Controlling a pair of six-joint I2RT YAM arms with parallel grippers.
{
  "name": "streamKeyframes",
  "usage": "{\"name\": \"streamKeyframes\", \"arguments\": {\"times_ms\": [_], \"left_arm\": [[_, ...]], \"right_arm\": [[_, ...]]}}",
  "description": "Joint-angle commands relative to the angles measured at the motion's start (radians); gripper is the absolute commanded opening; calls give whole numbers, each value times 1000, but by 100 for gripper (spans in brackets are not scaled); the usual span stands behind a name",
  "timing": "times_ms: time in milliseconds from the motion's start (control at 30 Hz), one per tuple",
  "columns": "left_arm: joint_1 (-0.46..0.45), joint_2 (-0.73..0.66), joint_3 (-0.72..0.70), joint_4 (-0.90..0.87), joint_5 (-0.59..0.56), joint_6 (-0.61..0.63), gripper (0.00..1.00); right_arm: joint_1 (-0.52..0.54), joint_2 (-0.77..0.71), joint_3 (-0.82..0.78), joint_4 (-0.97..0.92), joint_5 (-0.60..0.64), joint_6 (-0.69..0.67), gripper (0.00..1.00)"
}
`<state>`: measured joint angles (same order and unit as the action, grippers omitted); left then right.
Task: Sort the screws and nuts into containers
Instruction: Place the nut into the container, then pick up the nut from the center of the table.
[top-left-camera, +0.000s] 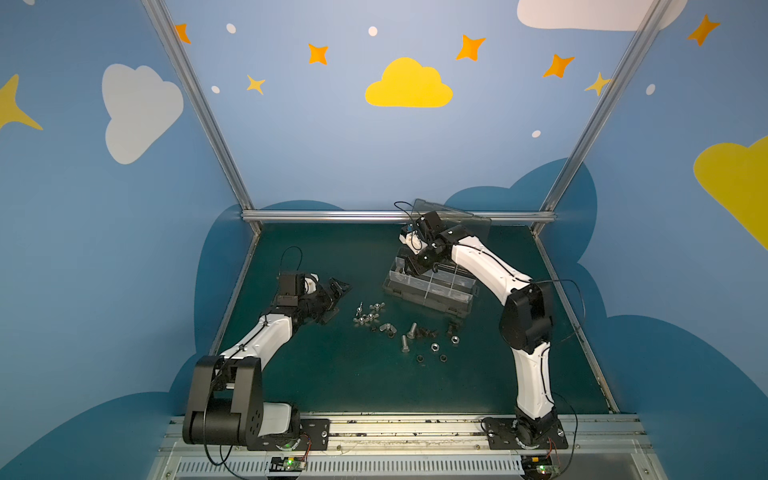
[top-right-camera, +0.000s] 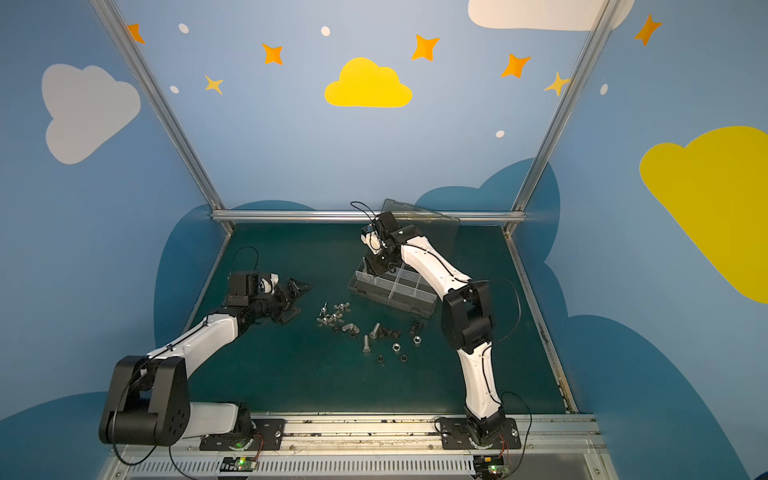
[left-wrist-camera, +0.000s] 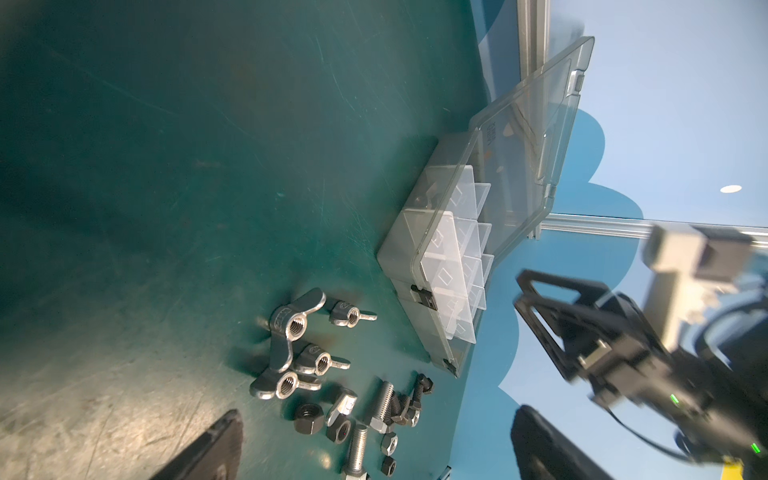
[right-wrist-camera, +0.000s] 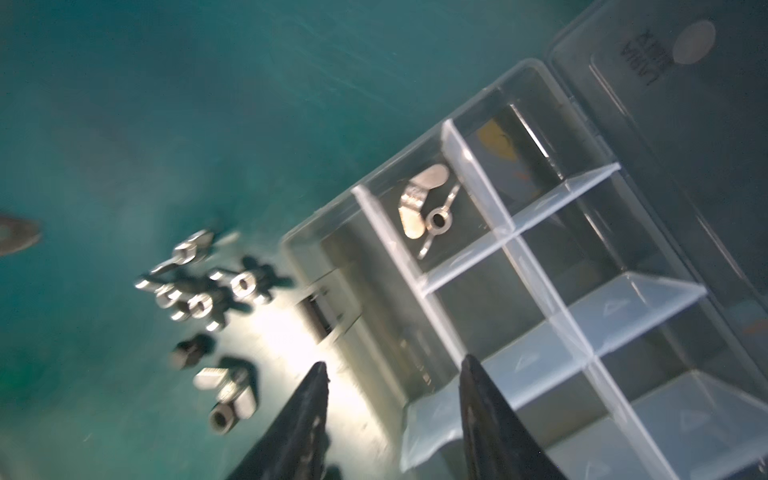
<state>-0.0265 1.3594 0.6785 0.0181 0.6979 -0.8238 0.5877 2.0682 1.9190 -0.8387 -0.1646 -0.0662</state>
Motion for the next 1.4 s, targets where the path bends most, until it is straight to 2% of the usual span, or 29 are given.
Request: {"name": "streamKeyframes", "arguments": {"times_ms": [0,200,367,467,600,900,1067,1233,1367], "left_arm": [[-1,-28,24,-25,4,5,100],[-2,-51,65,-117,-22,41,100],[-3,-61,66,-111,-9,-16,100],[-7,-79,40,-102,-33,-21,100],[-4,-102,-29,-63,-63,-22,100],[-9,-152,-34,-110,-39,-5,100],[-8,-156,-48,-130,-35,16,100],[-9,-183,-111,-56,-58,-55,100],[-9,-194,-125,-65,-65,-58,100]], "right_arm": [[32,-88,-79,4,-38,20,51],[101,-208,-228,19,-39,39,53],[164,-272,-293,-7,-54,26,56],[197,-332,-398,70,-79,-2,62],[209,-366,-518,195,-107,-20,63],[216,-255,-515,239,-104,-27,64],[216,-175,-463,255,-90,-31,64],[216,-120,-410,225,-95,-49,64],[218,-70,-362,167,-87,-65,64]]}}
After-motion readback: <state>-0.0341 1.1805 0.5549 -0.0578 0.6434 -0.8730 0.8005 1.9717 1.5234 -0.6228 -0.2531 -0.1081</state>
